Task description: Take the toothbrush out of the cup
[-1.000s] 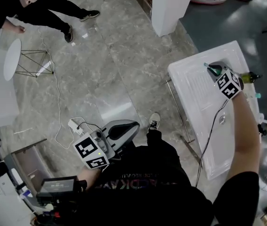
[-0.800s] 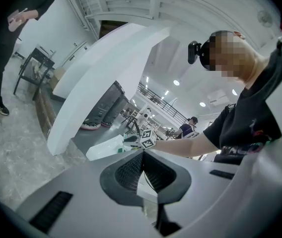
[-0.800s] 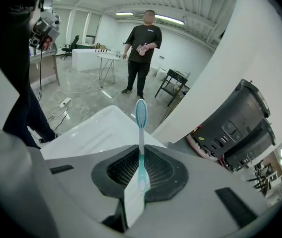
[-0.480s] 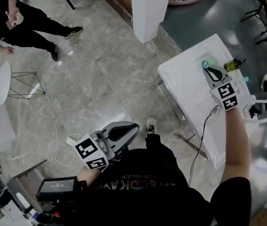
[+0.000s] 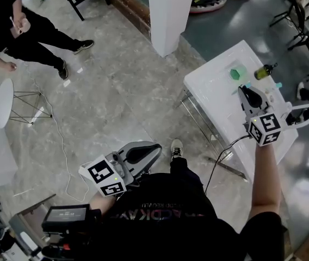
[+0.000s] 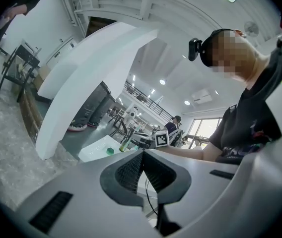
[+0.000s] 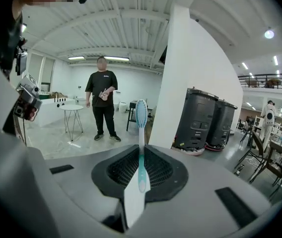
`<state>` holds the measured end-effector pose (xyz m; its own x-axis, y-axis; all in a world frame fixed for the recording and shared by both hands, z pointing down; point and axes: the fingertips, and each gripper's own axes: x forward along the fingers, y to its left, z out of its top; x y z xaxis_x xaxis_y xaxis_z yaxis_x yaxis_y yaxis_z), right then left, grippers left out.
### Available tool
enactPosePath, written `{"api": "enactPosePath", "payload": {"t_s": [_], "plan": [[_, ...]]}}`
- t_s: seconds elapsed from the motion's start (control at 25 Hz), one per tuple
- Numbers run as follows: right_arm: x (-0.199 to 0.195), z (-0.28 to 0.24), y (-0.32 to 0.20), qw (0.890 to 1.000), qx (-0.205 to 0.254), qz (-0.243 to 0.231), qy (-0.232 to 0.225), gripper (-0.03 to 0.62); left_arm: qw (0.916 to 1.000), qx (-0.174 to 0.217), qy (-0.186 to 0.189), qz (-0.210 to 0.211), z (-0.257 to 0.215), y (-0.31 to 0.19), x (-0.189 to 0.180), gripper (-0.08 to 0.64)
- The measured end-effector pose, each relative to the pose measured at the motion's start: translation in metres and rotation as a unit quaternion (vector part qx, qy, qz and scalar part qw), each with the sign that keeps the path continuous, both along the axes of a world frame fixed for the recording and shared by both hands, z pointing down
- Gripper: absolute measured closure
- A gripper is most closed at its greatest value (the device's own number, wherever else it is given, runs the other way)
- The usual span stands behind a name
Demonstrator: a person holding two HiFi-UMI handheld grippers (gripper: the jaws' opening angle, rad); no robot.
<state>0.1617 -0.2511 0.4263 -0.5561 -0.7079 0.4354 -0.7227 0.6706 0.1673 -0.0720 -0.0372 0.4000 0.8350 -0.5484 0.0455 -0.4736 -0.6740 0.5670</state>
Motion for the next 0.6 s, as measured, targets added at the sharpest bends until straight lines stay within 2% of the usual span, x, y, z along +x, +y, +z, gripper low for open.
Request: {"api": "enactPosePath", "payload": {"t_s": [0.24, 0.6], "plan": [[-0.016, -0.033, 0.042, 0.999, 0.015, 0.013, -0.048, 0.549, 0.9998, 0.013, 0.001, 0.016, -0.007, 0.014, -0.007, 0.552], [-0.048, -0.067, 0.115, 0.995, 0.048, 0.019, -0.089, 0.549, 0.9981, 0.035, 0.008, 0.051, -0.016, 0.034, -0.019, 0.554]]}}
